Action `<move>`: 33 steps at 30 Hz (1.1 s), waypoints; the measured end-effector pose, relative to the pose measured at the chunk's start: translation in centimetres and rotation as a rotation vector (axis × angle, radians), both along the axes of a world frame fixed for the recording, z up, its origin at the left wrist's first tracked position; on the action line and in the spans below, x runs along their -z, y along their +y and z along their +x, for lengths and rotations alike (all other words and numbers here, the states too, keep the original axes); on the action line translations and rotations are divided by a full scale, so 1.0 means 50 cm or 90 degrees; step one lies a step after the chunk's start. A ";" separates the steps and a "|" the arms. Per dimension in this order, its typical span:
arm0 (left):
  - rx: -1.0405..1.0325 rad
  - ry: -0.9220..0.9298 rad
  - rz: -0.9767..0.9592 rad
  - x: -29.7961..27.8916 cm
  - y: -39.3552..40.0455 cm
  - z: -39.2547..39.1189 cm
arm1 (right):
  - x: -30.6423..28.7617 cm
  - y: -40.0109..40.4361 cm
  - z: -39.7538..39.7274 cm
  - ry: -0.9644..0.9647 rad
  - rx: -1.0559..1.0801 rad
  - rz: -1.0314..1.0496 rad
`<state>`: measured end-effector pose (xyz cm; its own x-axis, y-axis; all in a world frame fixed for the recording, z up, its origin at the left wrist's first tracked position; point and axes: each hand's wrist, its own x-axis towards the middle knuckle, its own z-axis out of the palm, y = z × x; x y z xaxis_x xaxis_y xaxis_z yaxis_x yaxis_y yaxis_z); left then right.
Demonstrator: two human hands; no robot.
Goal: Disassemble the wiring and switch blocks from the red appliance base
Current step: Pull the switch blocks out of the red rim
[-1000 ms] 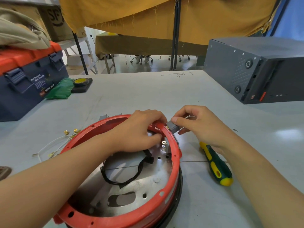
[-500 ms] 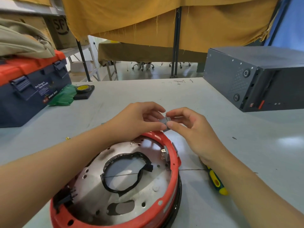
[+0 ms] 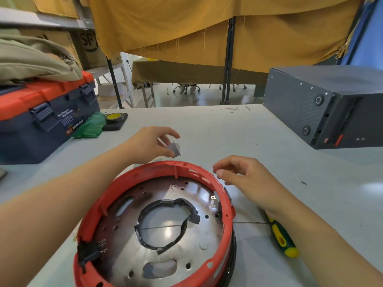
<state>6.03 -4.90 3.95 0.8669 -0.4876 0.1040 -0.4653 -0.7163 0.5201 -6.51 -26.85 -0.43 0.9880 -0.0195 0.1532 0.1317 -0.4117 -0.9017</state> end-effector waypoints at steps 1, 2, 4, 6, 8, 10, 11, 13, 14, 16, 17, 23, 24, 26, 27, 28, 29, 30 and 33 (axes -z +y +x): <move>0.003 -0.003 0.042 0.003 0.004 0.008 | -0.001 -0.001 -0.001 0.018 -0.016 -0.002; 0.007 -0.004 0.077 0.006 0.007 0.015 | -0.003 -0.002 -0.002 0.035 -0.034 -0.006; 0.015 0.002 0.117 0.009 0.008 0.024 | -0.008 -0.006 -0.003 0.065 -0.061 -0.024; 0.033 0.009 0.135 0.013 0.003 0.029 | -0.012 -0.012 -0.003 0.091 -0.069 -0.045; 0.048 0.014 0.151 0.018 -0.002 0.033 | -0.015 -0.015 -0.005 0.107 -0.071 -0.072; 0.059 0.025 0.181 0.020 -0.007 0.039 | -0.015 -0.016 -0.007 0.120 -0.075 -0.095; 0.062 0.034 0.198 0.020 -0.008 0.042 | -0.016 -0.016 -0.008 0.128 -0.079 -0.101; 0.061 0.054 0.218 0.021 -0.011 0.048 | -0.016 -0.015 -0.009 0.144 -0.086 -0.098; 0.059 0.063 0.222 0.021 -0.013 0.051 | -0.017 -0.015 -0.010 0.152 -0.088 -0.093; 0.057 0.079 0.225 0.024 -0.017 0.054 | -0.018 -0.014 -0.011 0.161 -0.089 -0.081; 0.058 0.085 0.225 0.025 -0.018 0.055 | -0.018 -0.014 -0.011 0.163 -0.089 -0.078; 0.048 0.096 0.221 0.026 -0.016 0.058 | -0.021 -0.011 -0.013 0.171 -0.087 -0.062; 0.043 0.086 0.219 0.025 -0.015 0.058 | -0.022 -0.011 -0.013 0.173 -0.085 -0.060; 0.038 0.056 0.198 0.021 -0.015 0.054 | -0.023 -0.011 -0.015 0.179 -0.081 -0.053; 0.038 0.039 0.174 0.016 -0.016 0.047 | -0.024 -0.012 -0.016 0.182 -0.081 -0.053; 0.041 0.023 0.145 0.009 -0.019 0.038 | -0.025 -0.012 -0.017 0.185 -0.081 -0.053; 0.051 0.011 0.114 0.001 -0.023 0.026 | -0.026 -0.012 -0.017 0.188 -0.082 -0.053; 0.070 0.012 0.084 -0.008 -0.028 0.010 | -0.027 -0.011 -0.017 0.192 -0.084 -0.050; 0.175 0.077 0.042 -0.029 -0.048 -0.045 | -0.030 -0.009 -0.019 0.210 -0.105 -0.044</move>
